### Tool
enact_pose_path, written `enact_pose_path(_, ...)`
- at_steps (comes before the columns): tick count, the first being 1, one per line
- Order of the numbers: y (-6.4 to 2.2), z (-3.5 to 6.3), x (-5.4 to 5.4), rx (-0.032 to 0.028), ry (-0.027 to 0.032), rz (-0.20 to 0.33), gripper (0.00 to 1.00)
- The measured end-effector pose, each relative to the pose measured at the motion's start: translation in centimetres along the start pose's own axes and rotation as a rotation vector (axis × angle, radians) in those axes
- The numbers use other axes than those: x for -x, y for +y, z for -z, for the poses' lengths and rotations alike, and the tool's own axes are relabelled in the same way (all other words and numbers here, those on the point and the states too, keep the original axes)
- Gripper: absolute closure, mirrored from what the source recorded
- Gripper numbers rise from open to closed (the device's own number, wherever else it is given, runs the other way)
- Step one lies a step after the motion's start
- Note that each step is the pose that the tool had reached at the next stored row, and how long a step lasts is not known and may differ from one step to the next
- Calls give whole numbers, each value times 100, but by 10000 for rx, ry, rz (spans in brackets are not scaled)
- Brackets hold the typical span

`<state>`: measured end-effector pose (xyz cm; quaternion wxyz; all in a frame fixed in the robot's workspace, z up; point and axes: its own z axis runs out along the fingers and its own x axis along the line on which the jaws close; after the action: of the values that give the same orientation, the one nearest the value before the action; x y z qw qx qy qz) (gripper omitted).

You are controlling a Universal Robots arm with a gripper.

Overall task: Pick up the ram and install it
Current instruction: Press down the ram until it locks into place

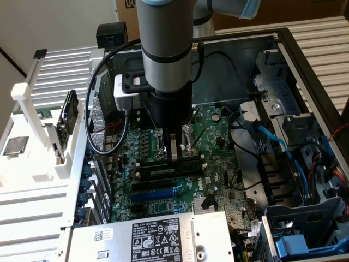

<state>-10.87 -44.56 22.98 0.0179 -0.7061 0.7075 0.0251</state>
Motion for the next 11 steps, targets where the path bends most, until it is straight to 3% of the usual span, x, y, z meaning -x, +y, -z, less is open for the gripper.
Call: enact_pose_path(11,0,-9,-3,0,-16,1,90)
